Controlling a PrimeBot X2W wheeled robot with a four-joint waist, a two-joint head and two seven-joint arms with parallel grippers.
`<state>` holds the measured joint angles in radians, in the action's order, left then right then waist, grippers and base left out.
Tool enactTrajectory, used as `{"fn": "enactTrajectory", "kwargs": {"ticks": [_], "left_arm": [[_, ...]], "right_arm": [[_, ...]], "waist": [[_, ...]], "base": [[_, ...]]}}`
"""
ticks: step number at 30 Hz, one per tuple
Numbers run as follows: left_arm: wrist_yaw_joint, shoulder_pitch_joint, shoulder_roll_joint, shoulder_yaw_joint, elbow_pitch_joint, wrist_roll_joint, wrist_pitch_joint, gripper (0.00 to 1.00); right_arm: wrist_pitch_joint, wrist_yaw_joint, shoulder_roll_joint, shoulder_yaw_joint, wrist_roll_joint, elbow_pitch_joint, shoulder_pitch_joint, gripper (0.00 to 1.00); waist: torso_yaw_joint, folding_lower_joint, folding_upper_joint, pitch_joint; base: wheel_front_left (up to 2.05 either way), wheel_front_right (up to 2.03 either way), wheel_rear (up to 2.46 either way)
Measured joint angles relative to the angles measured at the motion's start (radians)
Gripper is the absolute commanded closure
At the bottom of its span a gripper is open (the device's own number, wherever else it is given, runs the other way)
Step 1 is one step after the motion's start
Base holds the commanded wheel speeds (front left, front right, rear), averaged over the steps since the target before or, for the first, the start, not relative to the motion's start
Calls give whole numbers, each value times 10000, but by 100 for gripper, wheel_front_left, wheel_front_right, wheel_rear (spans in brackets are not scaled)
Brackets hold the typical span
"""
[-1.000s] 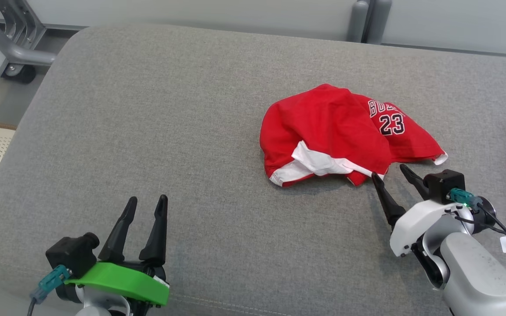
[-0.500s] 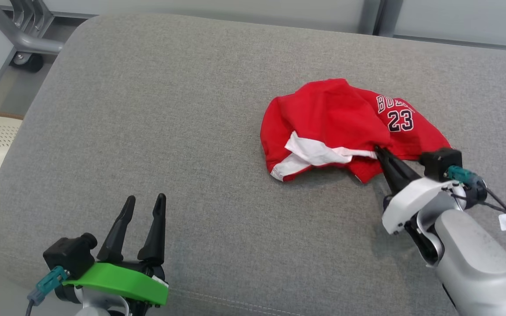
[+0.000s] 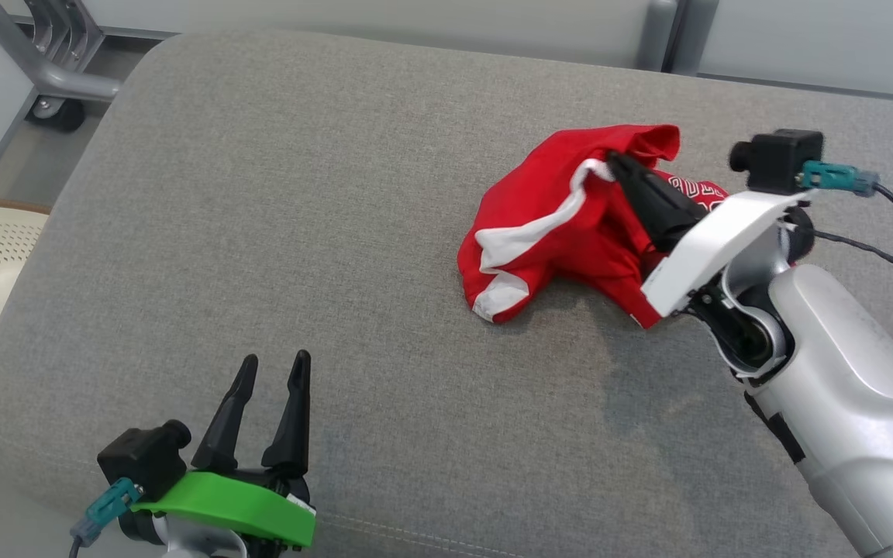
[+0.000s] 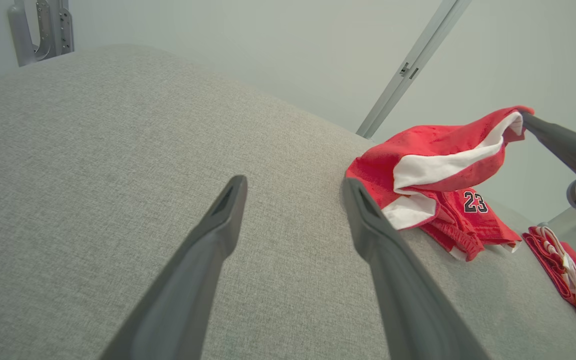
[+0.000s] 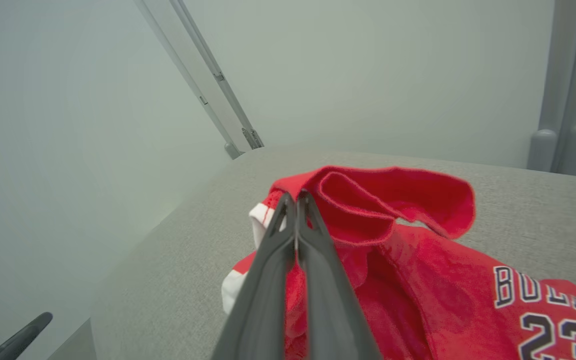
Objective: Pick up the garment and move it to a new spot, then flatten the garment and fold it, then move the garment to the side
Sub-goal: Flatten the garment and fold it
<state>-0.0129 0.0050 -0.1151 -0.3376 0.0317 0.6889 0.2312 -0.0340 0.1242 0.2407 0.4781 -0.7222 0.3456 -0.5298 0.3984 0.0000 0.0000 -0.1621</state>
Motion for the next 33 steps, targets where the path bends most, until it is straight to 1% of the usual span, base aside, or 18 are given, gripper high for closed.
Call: {"fn": "enactTrajectory", "kwargs": {"ticks": [4, 6, 8, 13, 17, 19, 22, 24, 29, 33], "left_arm": [[27, 4, 44, -10, 151, 4, 0, 0], [44, 8, 58, -6, 222, 6, 2, 0], [44, 19, 75, 13, 251, 13, 23, 0], [44, 165, 117, 40, 291, 29, 86, 0], [44, 321, 127, 21, 385, 29, 88, 0], [44, 362, 132, -2, 405, 29, 88, 0], [44, 376, 134, 13, 399, 29, 88, 0], [44, 377, 138, 15, 389, 29, 88, 0], [52, 407, 140, 29, 360, 29, 90, 0], [79, 512, 142, 31, 284, 29, 119, 0]], "right_arm": [[-1446, 0, 56, 1122, -1524, -1358, -161, 100], [-2086, -2, 67, 1446, -2266, -2023, -183, 100], [-2600, -2, 88, 1532, -2901, -2598, -292, 100], [-3475, -2, 75, 1151, -4157, -3509, -731, 100], [-3647, -2, -109, 251, -4878, -3616, -769, 100], [-3647, -81, -123, -226, -5101, -3628, -778, 100], [-3628, -598, -128, -871, -5262, -3634, -817, 100], [-3524, -953, -17, -1331, -5321, -3496, -818, 100], [-3438, -1710, 832, -2100, -5200, -2907, -738, 100], [-3536, -2136, 1404, -2215, -4993, -2474, -354, 100]], "waist": [[93, 0, 0, 155], [127, 0, 0, 260], [150, 0, 0, 376], [157, 0, 0, 677], [126, 0, 0, 896], [112, 0, 0, 987], [82, 0, 0, 1040], [68, 0, 0, 1045], [23, 0, 0, 1021], [-75, 0, 0, 954]], "base": [[0, 0, 0], [0, 0, 0], [0, 0, 0], [0, 0, 0], [0, 0, 0], [0, 0, 0], [0, 0, 0], [0, 0, 0], [0, 0, 0], [0, 0, 0]]}}
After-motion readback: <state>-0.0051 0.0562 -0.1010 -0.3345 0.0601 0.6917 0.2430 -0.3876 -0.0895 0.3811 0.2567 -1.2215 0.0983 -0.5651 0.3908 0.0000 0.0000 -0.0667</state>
